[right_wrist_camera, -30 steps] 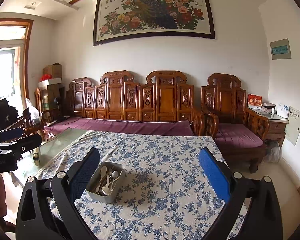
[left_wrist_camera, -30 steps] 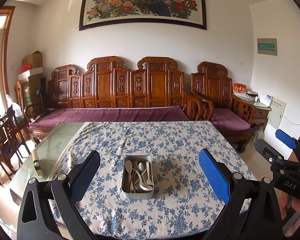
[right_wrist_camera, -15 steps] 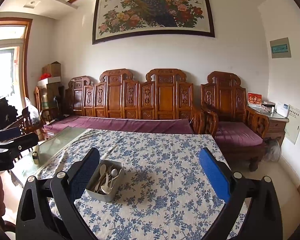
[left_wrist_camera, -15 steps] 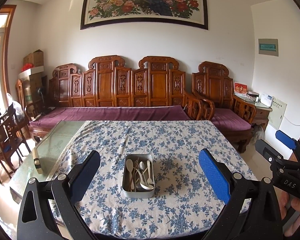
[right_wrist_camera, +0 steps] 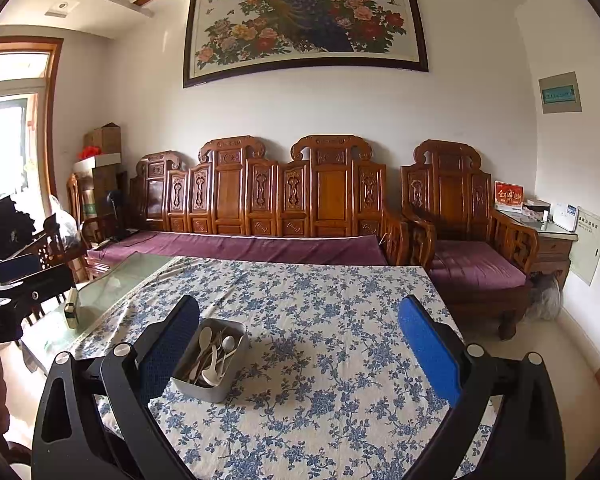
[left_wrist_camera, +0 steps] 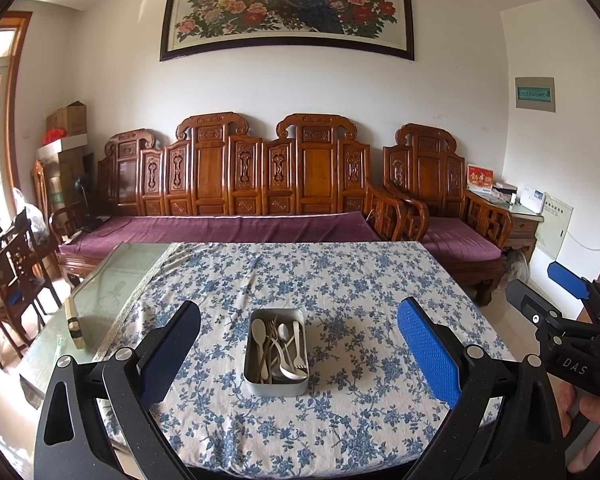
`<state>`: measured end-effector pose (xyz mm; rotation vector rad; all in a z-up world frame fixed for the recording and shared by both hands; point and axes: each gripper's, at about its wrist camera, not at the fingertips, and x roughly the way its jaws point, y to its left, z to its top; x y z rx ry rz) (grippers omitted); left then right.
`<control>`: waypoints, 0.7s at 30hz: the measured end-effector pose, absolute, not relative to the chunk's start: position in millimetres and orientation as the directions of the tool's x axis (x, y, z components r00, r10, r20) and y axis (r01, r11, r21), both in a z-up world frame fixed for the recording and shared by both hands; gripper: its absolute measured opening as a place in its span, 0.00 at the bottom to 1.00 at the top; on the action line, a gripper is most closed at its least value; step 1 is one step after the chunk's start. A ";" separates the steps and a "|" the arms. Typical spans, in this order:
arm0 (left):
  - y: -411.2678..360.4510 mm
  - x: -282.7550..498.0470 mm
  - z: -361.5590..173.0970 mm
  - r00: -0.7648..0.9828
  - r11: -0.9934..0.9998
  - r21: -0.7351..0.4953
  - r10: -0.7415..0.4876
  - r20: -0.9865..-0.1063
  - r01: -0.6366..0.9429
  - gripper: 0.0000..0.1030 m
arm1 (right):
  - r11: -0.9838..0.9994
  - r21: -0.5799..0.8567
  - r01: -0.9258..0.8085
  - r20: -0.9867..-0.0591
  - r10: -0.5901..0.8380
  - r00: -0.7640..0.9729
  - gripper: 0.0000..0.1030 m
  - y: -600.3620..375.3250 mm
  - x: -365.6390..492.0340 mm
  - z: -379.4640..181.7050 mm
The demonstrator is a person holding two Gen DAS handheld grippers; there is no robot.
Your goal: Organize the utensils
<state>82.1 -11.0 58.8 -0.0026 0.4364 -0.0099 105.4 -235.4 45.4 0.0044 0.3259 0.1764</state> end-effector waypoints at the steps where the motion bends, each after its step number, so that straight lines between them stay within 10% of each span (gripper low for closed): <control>1: -11.7 81.4 58.9 0.907 1.000 -0.004 -0.010 -0.422 0.009 0.92 | 0.985 0.032 -0.171 -0.318 0.172 0.932 0.97 -235.6 105.2 45.2; 21: -12.9 80.1 59.1 0.907 1.000 -0.004 -0.011 -0.420 0.010 0.92 | 0.985 0.036 -0.169 -0.322 0.172 0.931 0.97 -236.5 105.2 40.7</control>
